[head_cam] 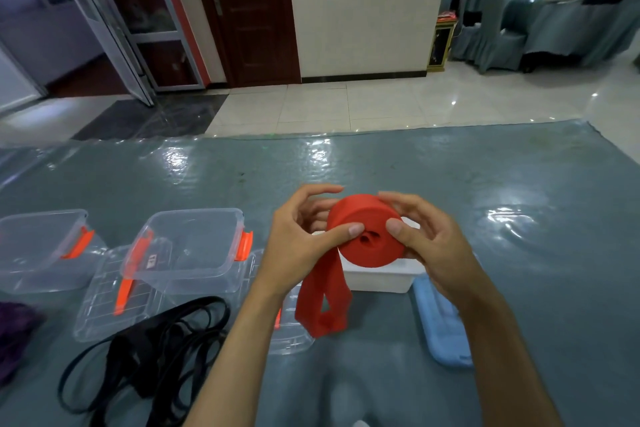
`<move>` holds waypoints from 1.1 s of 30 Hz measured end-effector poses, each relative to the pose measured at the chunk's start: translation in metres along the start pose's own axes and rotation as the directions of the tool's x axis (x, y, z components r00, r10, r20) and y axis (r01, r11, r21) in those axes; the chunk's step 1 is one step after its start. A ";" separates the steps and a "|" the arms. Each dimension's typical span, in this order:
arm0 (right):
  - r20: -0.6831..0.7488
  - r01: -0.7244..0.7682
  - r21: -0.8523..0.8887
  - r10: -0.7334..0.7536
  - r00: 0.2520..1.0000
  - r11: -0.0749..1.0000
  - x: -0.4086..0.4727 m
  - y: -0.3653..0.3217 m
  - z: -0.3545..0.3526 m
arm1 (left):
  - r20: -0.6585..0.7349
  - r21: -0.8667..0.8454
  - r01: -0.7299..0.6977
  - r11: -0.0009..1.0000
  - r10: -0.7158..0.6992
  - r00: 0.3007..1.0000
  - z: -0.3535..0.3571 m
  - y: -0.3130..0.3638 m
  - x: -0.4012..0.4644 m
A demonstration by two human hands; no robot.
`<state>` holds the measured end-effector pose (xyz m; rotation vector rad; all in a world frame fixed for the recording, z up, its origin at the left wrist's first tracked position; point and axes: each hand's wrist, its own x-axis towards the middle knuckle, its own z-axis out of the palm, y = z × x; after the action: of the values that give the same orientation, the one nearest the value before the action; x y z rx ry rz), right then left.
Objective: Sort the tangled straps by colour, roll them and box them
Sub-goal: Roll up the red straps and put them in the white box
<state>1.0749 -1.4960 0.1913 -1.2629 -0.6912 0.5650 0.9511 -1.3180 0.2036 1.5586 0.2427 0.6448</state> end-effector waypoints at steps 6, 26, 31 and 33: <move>-0.041 0.030 -0.126 -0.036 0.999 0.992 0.000 0.003 0.003 | 0.057 0.080 0.015 0.997 -0.019 0.998 0.003 -0.014 -0.003; -0.341 0.172 0.037 -0.149 0.928 0.984 -0.028 0.010 0.016 | 0.029 0.073 0.602 0.795 -0.605 0.795 -0.021 -0.186 -0.093; -0.401 0.131 0.055 -0.098 0.911 0.990 -0.036 0.011 0.015 | 0.035 -0.212 0.674 0.707 -0.684 0.729 -0.009 -0.208 -0.110; -0.420 0.121 0.077 -0.078 0.904 0.990 -0.040 0.012 0.012 | 0.051 -0.308 0.685 0.660 -0.708 0.705 -0.011 -0.210 -0.113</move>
<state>1.0390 -1.5141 0.1750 -1.1946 -0.3601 0.2281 0.9008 -1.3453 -0.0282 1.0127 0.7294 0.1050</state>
